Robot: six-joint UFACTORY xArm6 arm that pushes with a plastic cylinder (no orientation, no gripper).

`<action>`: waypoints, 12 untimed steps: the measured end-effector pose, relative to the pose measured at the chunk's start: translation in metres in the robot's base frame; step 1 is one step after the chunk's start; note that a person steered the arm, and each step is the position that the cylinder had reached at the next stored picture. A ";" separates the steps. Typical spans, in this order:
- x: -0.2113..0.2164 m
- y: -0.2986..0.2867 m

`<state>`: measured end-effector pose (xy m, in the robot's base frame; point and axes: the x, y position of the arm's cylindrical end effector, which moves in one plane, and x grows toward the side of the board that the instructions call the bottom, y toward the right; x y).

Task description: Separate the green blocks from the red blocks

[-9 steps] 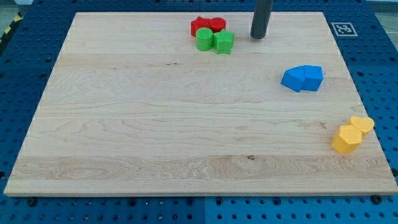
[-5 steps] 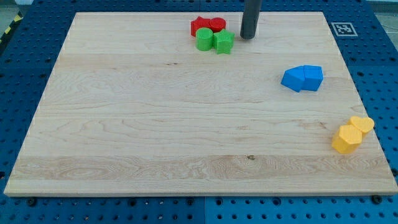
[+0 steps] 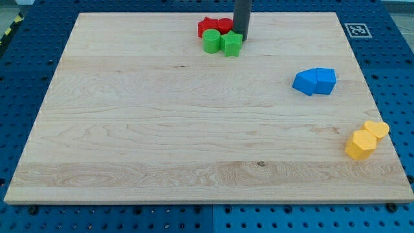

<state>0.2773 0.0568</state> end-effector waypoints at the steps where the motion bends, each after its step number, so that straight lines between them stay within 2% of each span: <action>1: 0.000 -0.014; 9: 0.005 -0.115; 10: 0.026 -0.110; 12: 0.006 -0.090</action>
